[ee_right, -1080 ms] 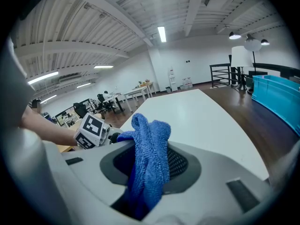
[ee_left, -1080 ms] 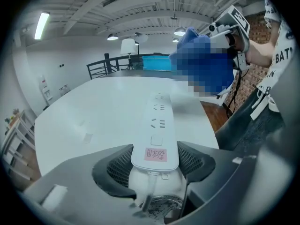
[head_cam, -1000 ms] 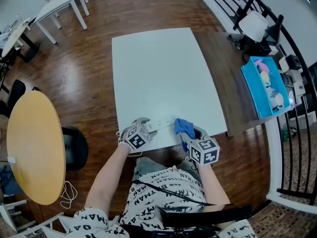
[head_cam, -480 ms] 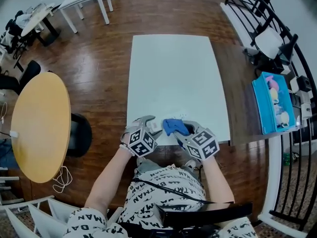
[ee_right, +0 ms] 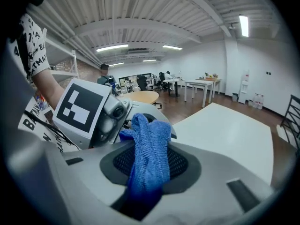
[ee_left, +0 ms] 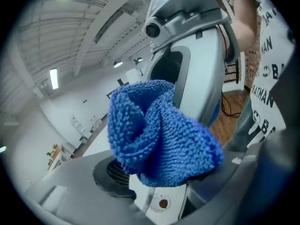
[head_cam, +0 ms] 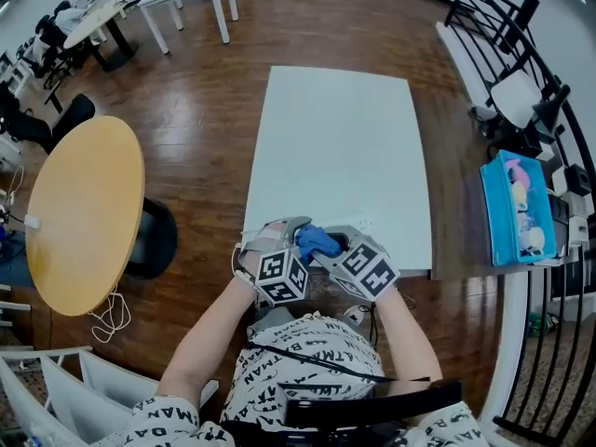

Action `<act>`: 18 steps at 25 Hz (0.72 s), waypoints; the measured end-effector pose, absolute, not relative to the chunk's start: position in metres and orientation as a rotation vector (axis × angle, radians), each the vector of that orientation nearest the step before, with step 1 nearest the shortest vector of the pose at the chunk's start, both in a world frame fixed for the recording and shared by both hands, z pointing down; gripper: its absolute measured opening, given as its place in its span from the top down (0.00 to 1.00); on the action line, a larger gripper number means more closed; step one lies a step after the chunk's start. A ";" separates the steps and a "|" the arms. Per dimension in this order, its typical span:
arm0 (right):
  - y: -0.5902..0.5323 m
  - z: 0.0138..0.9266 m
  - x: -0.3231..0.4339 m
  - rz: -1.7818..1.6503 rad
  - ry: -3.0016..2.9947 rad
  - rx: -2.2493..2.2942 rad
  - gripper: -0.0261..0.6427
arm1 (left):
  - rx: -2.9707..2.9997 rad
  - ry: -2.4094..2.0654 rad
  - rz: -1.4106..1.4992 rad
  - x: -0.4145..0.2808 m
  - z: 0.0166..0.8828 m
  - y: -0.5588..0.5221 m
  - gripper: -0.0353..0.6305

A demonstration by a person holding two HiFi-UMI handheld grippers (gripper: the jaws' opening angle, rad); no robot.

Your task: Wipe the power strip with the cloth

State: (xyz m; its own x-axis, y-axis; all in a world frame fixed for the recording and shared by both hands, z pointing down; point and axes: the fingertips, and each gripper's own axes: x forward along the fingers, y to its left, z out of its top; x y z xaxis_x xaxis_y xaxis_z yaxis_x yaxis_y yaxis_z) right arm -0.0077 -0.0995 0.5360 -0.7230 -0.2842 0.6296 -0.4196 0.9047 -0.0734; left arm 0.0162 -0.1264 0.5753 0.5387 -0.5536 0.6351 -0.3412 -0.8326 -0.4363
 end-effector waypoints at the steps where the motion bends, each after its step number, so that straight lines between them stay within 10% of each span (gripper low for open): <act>1: -0.097 0.535 -0.010 0.262 -2.423 0.496 0.76 | -2.512 0.754 -1.167 0.014 0.573 -0.124 0.52; 18: -0.127 0.519 0.084 0.148 -2.275 0.894 0.76 | -2.549 0.797 -1.051 0.003 0.547 -0.105 0.52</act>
